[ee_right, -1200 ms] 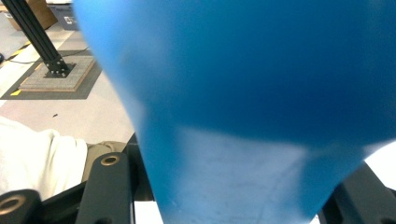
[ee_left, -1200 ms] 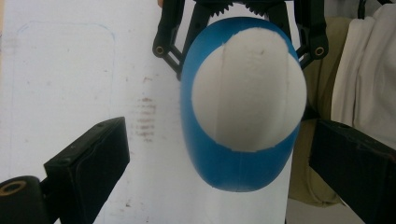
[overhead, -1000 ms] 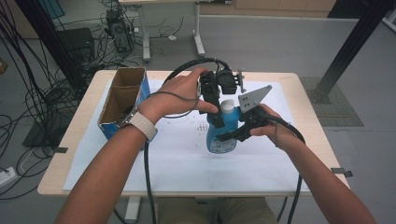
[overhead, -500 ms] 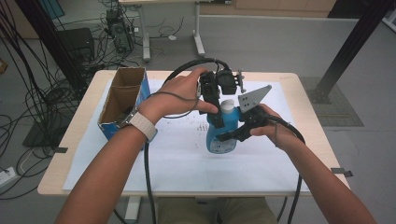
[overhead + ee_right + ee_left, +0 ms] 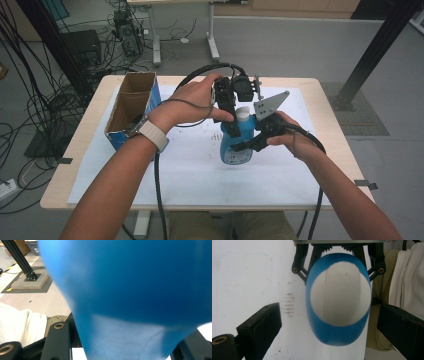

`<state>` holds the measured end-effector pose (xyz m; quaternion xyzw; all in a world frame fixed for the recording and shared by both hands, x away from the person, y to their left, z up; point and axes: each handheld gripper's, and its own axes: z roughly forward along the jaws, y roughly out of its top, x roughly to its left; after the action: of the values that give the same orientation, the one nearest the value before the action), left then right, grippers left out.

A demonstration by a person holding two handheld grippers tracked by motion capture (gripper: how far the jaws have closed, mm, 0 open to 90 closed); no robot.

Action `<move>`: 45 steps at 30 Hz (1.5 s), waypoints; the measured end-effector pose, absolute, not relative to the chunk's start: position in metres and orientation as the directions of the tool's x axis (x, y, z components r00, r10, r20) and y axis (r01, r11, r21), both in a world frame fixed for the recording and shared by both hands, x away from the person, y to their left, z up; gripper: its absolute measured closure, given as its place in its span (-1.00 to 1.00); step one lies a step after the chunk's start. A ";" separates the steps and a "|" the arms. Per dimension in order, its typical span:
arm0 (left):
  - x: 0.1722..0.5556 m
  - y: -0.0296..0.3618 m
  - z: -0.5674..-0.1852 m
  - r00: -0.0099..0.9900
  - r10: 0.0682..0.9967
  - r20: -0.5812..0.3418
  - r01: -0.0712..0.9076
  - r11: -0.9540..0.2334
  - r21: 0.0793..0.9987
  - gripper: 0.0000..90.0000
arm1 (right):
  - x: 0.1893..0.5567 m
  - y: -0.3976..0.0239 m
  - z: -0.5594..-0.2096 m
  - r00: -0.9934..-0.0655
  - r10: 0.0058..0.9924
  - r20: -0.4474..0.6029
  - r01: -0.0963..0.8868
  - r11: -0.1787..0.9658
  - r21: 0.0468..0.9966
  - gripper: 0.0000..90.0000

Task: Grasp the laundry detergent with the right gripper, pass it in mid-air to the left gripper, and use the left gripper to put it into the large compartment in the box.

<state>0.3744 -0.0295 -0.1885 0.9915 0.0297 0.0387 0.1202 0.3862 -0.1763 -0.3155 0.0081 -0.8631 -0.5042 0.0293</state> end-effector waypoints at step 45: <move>0.372 -0.047 -0.209 1.000 0.007 0.008 0.005 -0.983 0.185 -0.21 | 0.382 -0.170 -0.309 -0.997 -0.077 0.023 -0.019 0.503 0.864 -0.05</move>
<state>0.3720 -0.0466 -0.2088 0.9956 0.0030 0.0045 0.0931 0.3820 -0.1700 -0.3086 0.0277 -0.8665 -0.4976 0.0292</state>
